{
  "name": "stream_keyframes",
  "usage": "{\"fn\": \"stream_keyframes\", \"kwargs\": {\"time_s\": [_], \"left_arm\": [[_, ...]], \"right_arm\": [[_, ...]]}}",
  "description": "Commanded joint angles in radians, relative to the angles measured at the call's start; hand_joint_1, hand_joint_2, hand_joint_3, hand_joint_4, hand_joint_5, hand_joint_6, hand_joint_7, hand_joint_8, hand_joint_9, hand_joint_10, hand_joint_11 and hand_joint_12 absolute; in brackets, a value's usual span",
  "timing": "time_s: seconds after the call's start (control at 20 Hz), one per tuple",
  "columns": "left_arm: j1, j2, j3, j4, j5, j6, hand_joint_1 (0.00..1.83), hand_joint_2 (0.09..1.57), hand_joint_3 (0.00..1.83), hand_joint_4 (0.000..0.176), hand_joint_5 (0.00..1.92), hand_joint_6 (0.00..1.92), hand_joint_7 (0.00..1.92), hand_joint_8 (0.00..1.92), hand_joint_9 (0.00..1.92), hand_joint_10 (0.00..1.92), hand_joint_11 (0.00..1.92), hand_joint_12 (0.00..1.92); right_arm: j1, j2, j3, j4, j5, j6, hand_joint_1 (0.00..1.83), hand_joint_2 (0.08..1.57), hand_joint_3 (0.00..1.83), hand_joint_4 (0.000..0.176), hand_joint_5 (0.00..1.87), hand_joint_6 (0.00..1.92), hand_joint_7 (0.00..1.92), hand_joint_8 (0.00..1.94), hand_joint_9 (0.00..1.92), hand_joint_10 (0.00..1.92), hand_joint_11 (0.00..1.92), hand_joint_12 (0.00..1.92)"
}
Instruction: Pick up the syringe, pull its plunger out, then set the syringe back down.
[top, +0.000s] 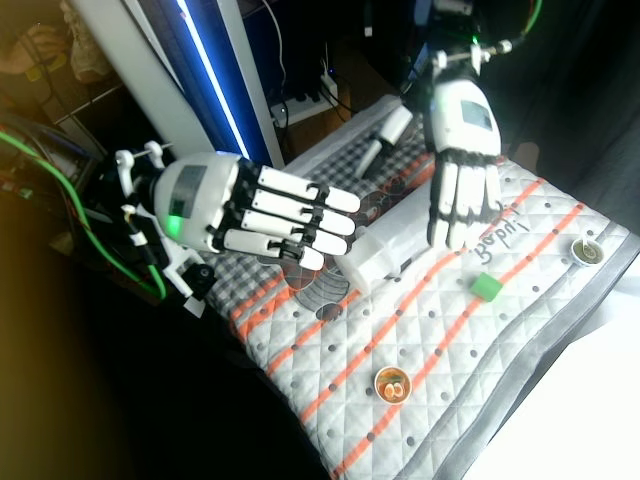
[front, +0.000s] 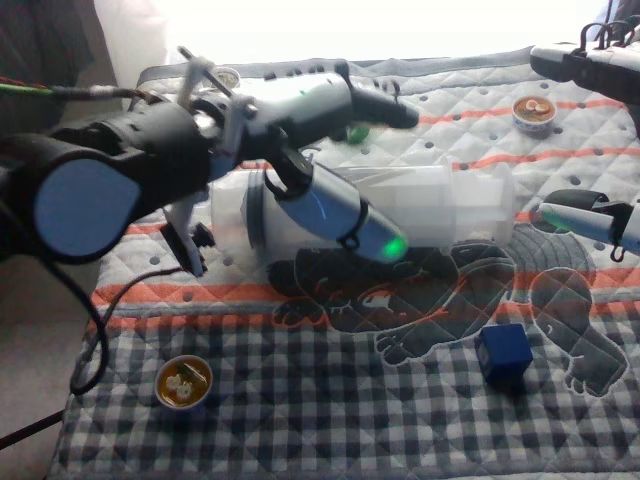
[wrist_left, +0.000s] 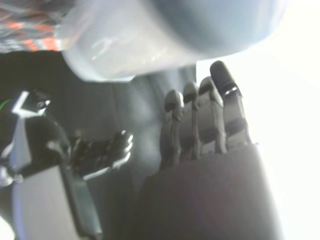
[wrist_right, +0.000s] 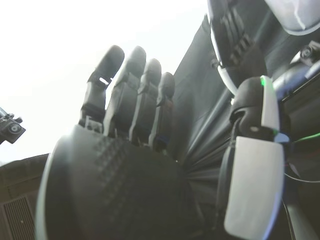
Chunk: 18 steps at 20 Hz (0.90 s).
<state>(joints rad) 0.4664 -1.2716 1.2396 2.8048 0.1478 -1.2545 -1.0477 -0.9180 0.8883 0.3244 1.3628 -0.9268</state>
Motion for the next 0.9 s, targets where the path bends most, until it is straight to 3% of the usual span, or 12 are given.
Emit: {"fn": "stream_keyframes", "kwargs": {"time_s": [0.0,0.2,0.25,0.4,0.45,0.5,0.55,0.6,0.65,0.7,0.75,0.85], "left_arm": [[-0.015,-0.015,0.014,0.001,0.061,-0.004,0.99,0.82,0.02,0.000,0.35,0.01,0.30,0.01,0.29,0.05,0.00,1.16],[-0.013,-0.098,0.115,-0.016,-0.021,-0.005,0.80,0.78,0.00,0.000,0.34,0.00,0.34,0.01,0.31,0.05,0.00,1.31],[-0.009,-0.108,0.132,-0.018,-0.038,-0.005,0.76,0.81,0.00,0.000,0.35,0.00,0.40,0.02,0.37,0.08,0.00,1.54],[0.014,-0.130,0.167,-0.027,-0.079,-0.005,0.94,1.10,0.00,0.000,0.58,0.02,0.52,0.04,0.28,0.66,0.00,1.68],[0.019,-0.140,0.181,-0.028,-0.093,-0.005,1.12,1.11,0.00,0.000,0.90,0.76,0.71,0.46,0.36,1.24,0.14,1.87],[0.023,-0.149,0.194,-0.029,-0.103,-0.006,1.19,1.19,0.00,0.000,0.94,0.96,0.65,1.32,0.25,1.61,0.18,1.91],[0.027,-0.157,0.207,-0.030,-0.112,-0.006,1.13,1.19,0.00,0.000,0.87,1.13,0.53,1.05,0.20,1.43,0.08,1.92],[0.031,-0.162,0.219,-0.033,-0.117,-0.006,1.22,1.18,0.00,0.000,0.91,0.91,0.76,1.38,0.56,1.58,0.60,1.92],[0.035,-0.164,0.230,-0.046,-0.116,-0.006,1.23,1.18,0.01,0.000,0.84,1.12,0.83,1.31,0.85,1.74,0.98,1.92],[0.038,-0.157,0.238,-0.086,-0.104,-0.006,1.24,1.17,0.00,0.000,0.85,0.99,0.90,1.34,0.90,1.40,0.87,1.71],[0.038,-0.147,0.237,-0.115,-0.089,-0.006,1.34,1.15,0.00,0.000,0.89,1.07,0.91,1.09,0.84,1.35,0.66,1.50],[0.036,-0.092,0.196,-0.179,-0.017,-0.006,1.34,1.20,0.00,0.000,0.85,1.23,0.83,1.15,0.63,1.51,0.20,1.62]], "right_arm": [[0.006,0.000,0.004,-0.021,0.121,0.003,1.05,0.92,0.00,0.000,0.59,0.04,0.62,0.03,0.53,0.21,0.04,1.29],[0.006,-0.002,0.004,-0.023,0.119,0.004,1.05,0.94,0.01,0.000,0.58,0.03,0.63,0.02,0.51,0.24,0.01,1.32],[0.006,-0.002,0.004,-0.023,0.119,0.004,1.06,0.95,0.01,0.000,0.58,0.03,0.62,0.02,0.50,0.24,0.00,1.31],[0.009,-0.002,0.004,-0.024,0.120,0.005,1.09,0.96,0.01,0.000,0.60,0.04,0.64,0.03,0.51,0.25,0.00,1.31],[0.009,-0.002,0.005,-0.024,0.120,0.008,1.11,0.97,0.01,0.000,0.61,0.04,0.66,0.03,0.52,0.26,0.02,1.28],[0.009,-0.002,0.005,-0.024,0.120,0.010,1.14,0.98,0.02,0.000,0.62,0.04,0.66,0.03,0.52,0.27,0.03,1.28],[0.009,-0.002,0.005,-0.024,0.120,0.013,1.17,0.99,0.01,0.000,0.63,0.04,0.67,0.03,0.52,0.28,0.02,1.30],[0.009,-0.002,0.005,-0.024,0.120,0.015,1.19,0.99,0.01,0.000,0.64,0.04,0.68,0.03,0.53,0.29,0.03,1.30],[0.009,-0.002,0.006,-0.024,0.121,0.017,1.19,1.01,0.01,0.000,0.64,0.04,0.68,0.03,0.52,0.31,0.02,1.32],[0.009,-0.002,0.006,-0.024,0.121,0.019,1.17,1.01,0.01,0.000,0.66,0.04,0.69,0.03,0.53,0.32,0.02,1.33],[0.008,-0.002,0.006,-0.024,0.121,0.019,1.15,1.02,0.01,0.000,0.68,0.05,0.71,0.03,0.53,0.34,0.02,1.36],[0.008,-0.002,0.006,-0.024,0.121,0.022,1.17,1.03,0.00,0.000,0.68,0.04,0.71,0.02,0.50,0.41,0.03,1.35]]}}
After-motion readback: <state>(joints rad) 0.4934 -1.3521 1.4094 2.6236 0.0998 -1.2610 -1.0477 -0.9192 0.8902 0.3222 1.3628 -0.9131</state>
